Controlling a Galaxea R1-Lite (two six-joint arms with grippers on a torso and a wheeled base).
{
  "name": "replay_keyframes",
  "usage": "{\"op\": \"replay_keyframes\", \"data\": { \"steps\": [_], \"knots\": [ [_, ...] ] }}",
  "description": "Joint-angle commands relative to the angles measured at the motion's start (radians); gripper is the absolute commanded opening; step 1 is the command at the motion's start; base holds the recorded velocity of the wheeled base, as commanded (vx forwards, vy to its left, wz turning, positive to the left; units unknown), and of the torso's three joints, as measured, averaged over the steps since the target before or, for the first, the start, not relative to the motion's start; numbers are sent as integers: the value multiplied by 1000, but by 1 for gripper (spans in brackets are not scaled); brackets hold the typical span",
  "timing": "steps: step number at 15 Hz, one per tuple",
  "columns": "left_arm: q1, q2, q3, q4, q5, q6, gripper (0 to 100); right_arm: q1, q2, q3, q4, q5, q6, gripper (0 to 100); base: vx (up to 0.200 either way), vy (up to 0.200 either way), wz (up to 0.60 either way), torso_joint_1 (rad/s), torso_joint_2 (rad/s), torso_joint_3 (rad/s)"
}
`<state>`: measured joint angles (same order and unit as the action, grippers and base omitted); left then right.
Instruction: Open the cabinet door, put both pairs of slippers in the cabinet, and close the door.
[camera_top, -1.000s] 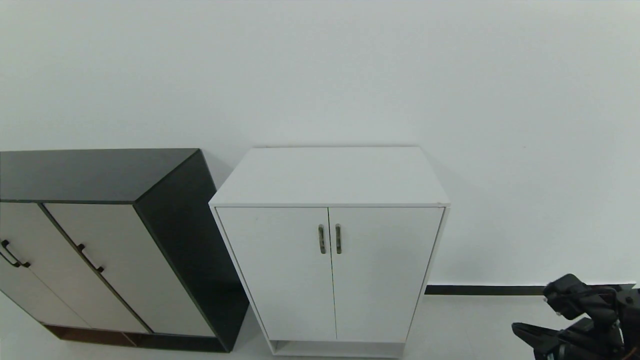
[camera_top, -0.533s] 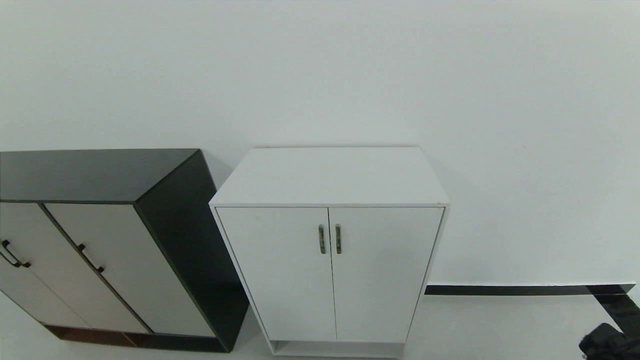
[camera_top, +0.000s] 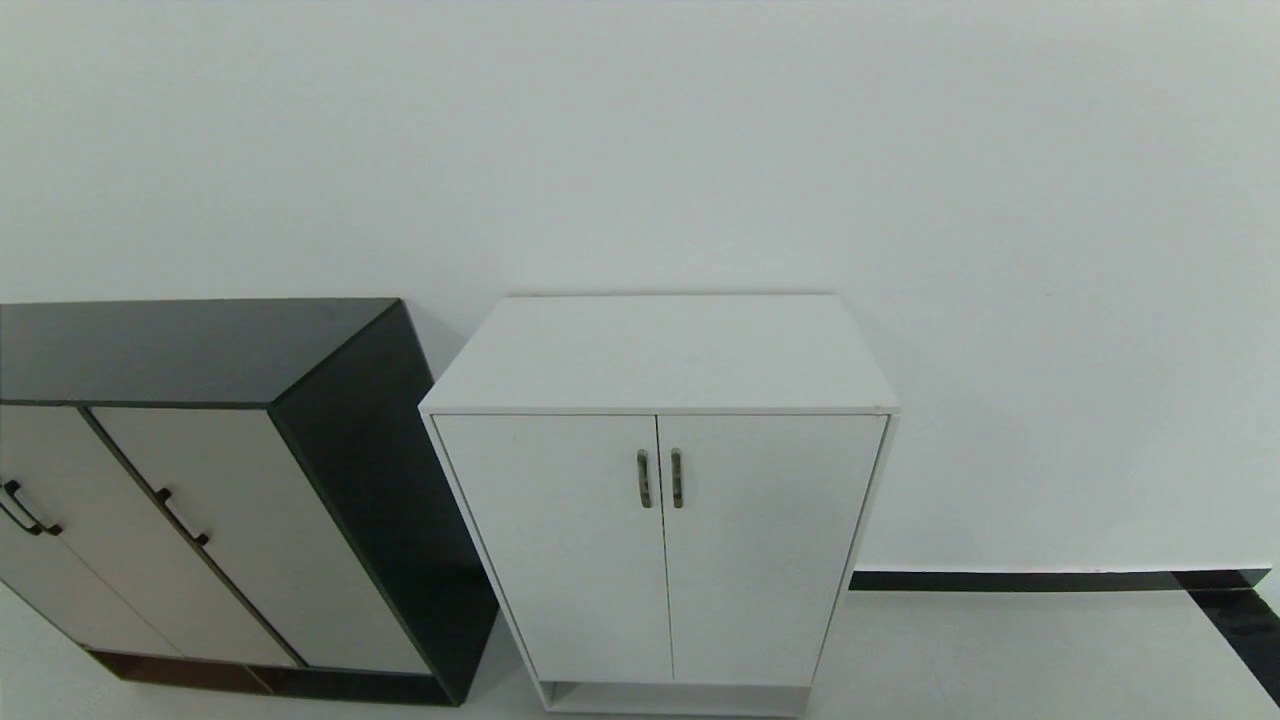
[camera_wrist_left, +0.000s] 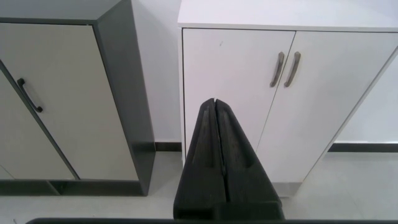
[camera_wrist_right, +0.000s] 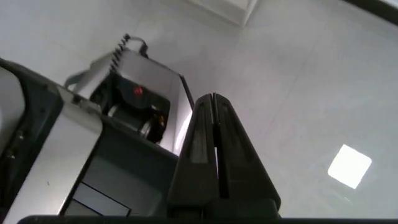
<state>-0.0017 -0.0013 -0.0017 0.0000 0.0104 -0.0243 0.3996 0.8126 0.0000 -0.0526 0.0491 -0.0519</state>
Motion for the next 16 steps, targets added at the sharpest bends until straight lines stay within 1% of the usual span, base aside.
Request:
{"op": "replay_keyframes", "data": {
  "steps": [1, 3, 6, 8, 13, 15, 16],
  "knots": [
    [0, 1, 0, 0, 0, 0, 0, 1, -66, 0, 17, 20, 0, 0, 0, 0, 0, 0, 0, 0],
    [0, 1, 0, 0, 0, 0, 0, -1, -69, 0, 20, 18, 0, 0, 0, 0, 0, 0, 0, 0],
    [0, 1, 0, 0, 0, 0, 0, -4, -72, 0, 51, -26, 15, 0, 0, 0, 0, 0, 0, 0],
    [0, 1, 0, 0, 0, 0, 0, -34, -119, 0, 51, -54, 49, 0, 0, 0, 0, 0, 0, 0],
    [2, 1, 0, 0, 0, 0, 0, -248, -339, 0, 51, -55, 50, 0, 0, 0, 0, 0, 0, 0],
    [0, 1, 0, 0, 0, 0, 0, -352, -480, 0, 51, -55, 50, 0, 0, 0, 0, 0, 0, 0],
    [0, 1, 0, 0, 0, 0, 0, -372, -546, 0, 51, -55, 50, 0, 0, 0, 0, 0, 0, 0]
  ]
}}
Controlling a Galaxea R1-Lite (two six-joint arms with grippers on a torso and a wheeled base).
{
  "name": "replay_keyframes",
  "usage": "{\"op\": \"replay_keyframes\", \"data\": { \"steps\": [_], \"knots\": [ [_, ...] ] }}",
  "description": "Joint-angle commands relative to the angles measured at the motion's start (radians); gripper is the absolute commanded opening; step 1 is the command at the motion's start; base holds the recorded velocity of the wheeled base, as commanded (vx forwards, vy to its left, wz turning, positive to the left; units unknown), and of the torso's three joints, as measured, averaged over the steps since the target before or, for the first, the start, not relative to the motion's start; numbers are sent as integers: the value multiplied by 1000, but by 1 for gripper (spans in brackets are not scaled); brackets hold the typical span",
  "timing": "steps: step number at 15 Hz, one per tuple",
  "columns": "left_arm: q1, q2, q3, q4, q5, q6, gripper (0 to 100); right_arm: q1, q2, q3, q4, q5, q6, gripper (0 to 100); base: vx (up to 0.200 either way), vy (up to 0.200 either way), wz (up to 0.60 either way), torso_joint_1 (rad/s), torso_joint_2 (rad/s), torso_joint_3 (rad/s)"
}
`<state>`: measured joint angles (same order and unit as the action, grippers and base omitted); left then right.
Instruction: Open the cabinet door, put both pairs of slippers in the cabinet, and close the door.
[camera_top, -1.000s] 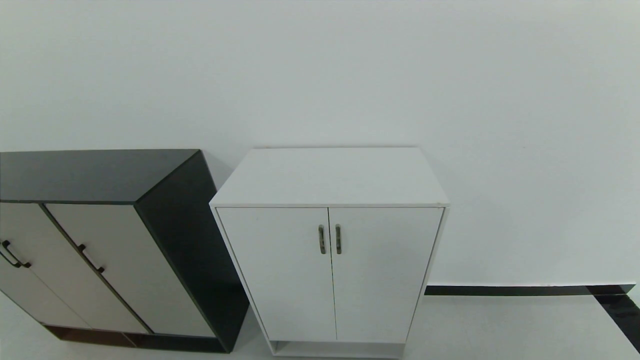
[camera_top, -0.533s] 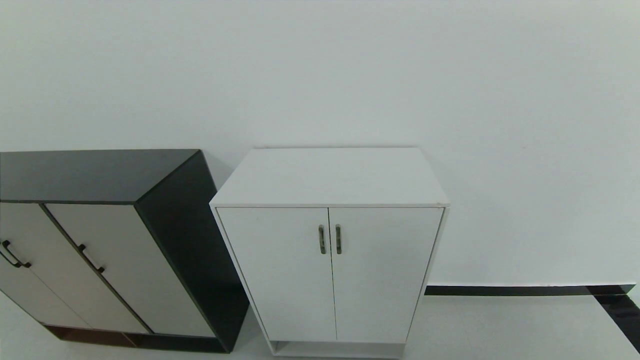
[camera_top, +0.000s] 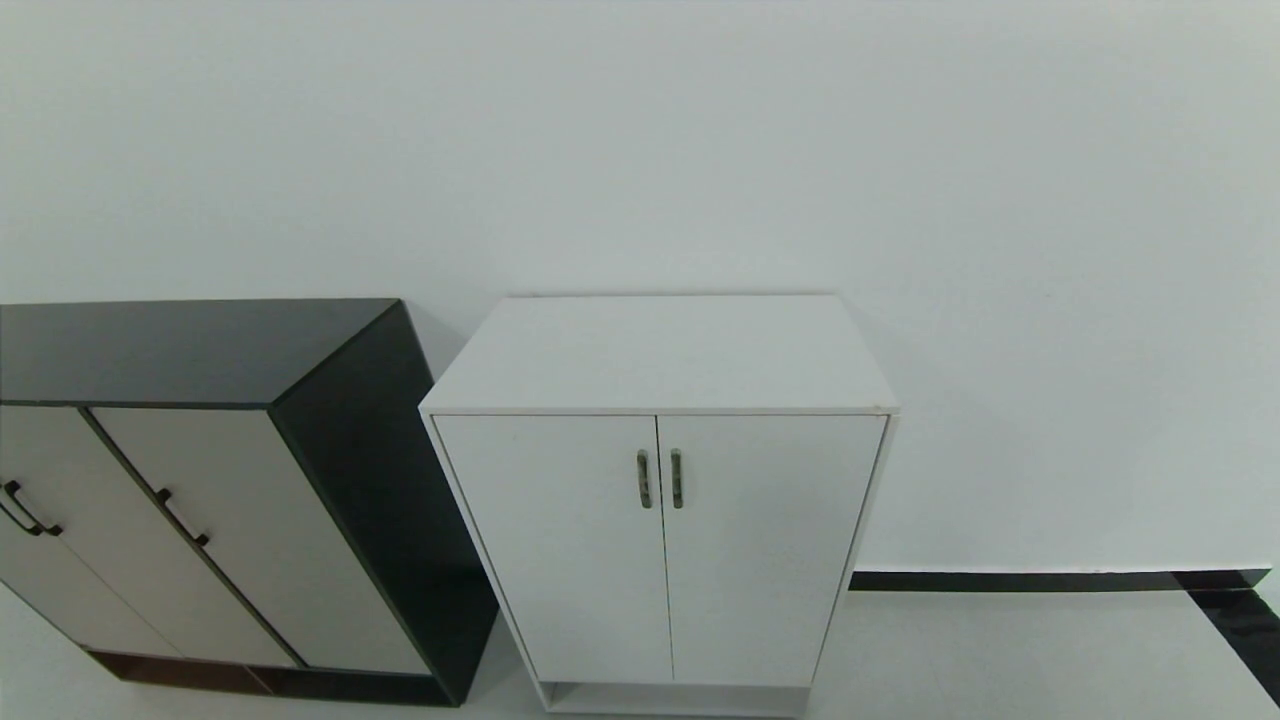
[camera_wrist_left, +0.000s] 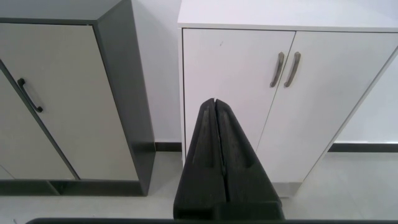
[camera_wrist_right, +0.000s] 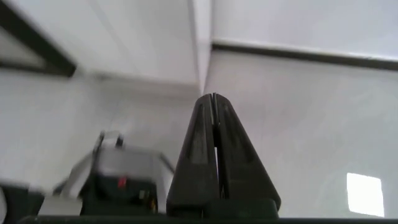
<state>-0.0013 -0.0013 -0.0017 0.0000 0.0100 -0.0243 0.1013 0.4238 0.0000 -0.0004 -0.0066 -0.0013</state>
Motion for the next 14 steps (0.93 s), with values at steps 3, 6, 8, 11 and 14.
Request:
{"op": "replay_keyframes", "data": {
  "steps": [3, 6, 8, 11, 14],
  "knots": [
    [0, 1, 0, 0, 1, 0, 0, -78, -290, 0, -1, 0, 0, 0, 0, 0, 0, 0, 0, 0],
    [0, 1, 0, 0, 1, 0, 0, -78, -349, 0, -1, 0, 0, 0, 0, 0, 0, 0, 0, 0],
    [0, 1, 0, 0, 1, 0, 0, -83, -387, 0, -1, 0, 0, 0, 0, 0, 0, 0, 0, 0],
    [0, 1, 0, 0, 1, 0, 0, -101, -422, 0, -1, 0, 1, 0, 0, 0, 0, 0, 0, 0],
    [0, 1, 0, 0, 1, 0, 0, -101, -424, 0, -1, 0, 3, 0, 0, 0, 0, 0, 0, 0]
  ]
}}
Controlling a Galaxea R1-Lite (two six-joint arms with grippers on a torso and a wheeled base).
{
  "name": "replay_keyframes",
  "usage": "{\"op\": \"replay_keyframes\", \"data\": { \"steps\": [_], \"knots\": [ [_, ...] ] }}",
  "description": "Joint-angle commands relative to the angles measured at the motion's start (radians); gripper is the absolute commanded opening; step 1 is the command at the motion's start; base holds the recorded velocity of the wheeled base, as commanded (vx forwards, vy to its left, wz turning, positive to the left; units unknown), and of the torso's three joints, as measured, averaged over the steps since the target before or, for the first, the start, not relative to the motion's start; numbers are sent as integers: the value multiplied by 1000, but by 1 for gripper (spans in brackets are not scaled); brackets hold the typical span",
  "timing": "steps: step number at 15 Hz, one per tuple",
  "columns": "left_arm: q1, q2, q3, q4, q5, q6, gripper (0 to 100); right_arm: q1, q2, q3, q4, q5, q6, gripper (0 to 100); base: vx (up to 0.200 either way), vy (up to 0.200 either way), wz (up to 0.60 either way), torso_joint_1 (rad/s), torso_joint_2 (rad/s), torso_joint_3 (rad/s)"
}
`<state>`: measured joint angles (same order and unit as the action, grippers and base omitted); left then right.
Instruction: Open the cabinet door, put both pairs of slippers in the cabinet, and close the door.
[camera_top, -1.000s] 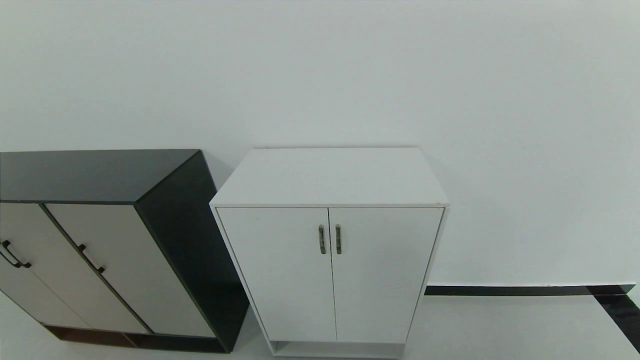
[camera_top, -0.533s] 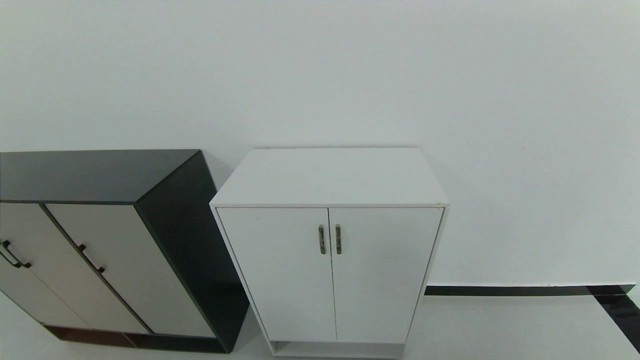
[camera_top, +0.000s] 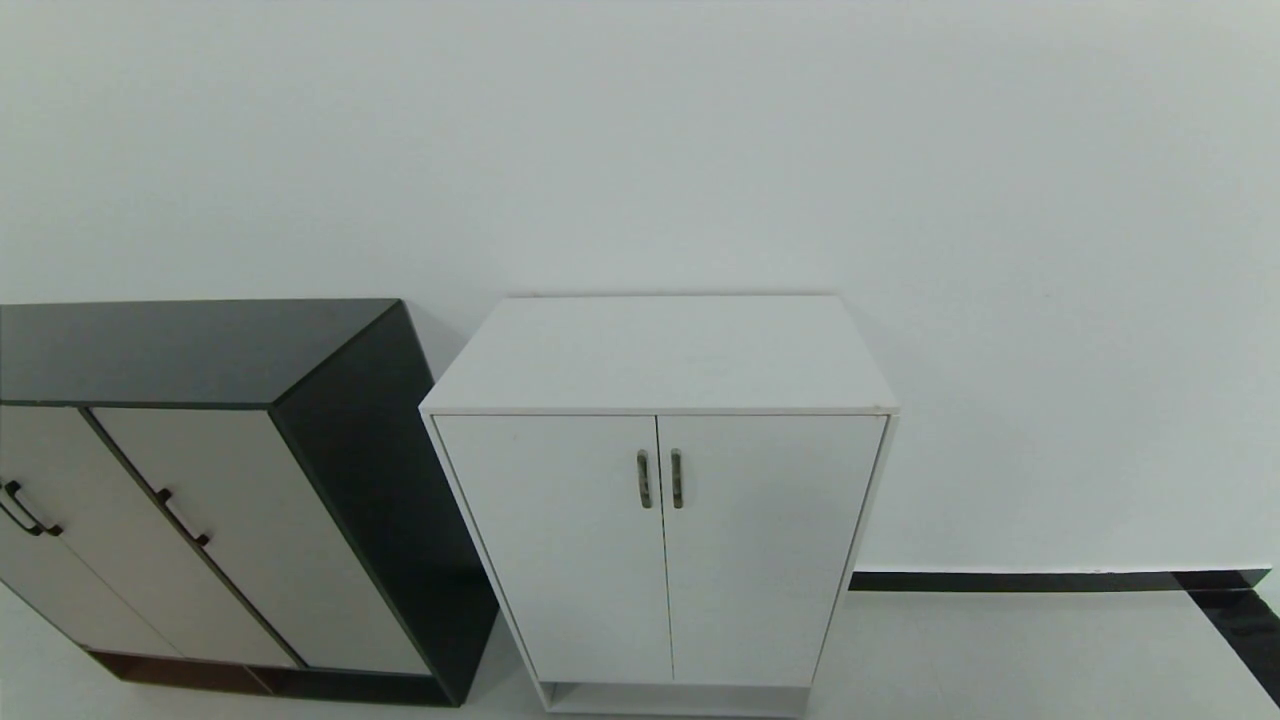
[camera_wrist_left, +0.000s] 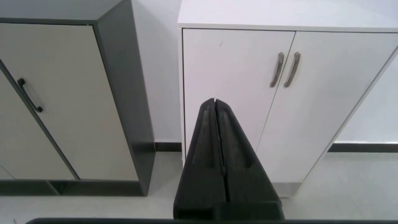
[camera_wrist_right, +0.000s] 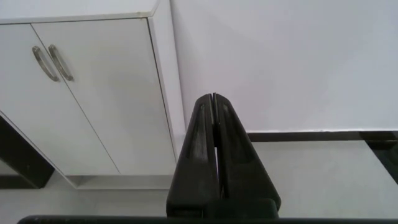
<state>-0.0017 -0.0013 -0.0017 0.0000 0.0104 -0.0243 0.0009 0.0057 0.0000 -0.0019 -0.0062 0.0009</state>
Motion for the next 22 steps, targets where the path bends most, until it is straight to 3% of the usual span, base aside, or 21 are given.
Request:
{"op": "replay_keyframes", "data": {
  "steps": [1, 22],
  "knots": [
    [0, 1, 0, 0, 0, 0, 0, -1, -6, 0, 0, 0, 1, 0, 0, 0, 0, 0, 0, 0],
    [0, 1, 0, 0, 2, 9, 0, -1, -6, 0, 0, 0, 4, 0, 0, 0, 0, 0, 0, 0]
  ]
}}
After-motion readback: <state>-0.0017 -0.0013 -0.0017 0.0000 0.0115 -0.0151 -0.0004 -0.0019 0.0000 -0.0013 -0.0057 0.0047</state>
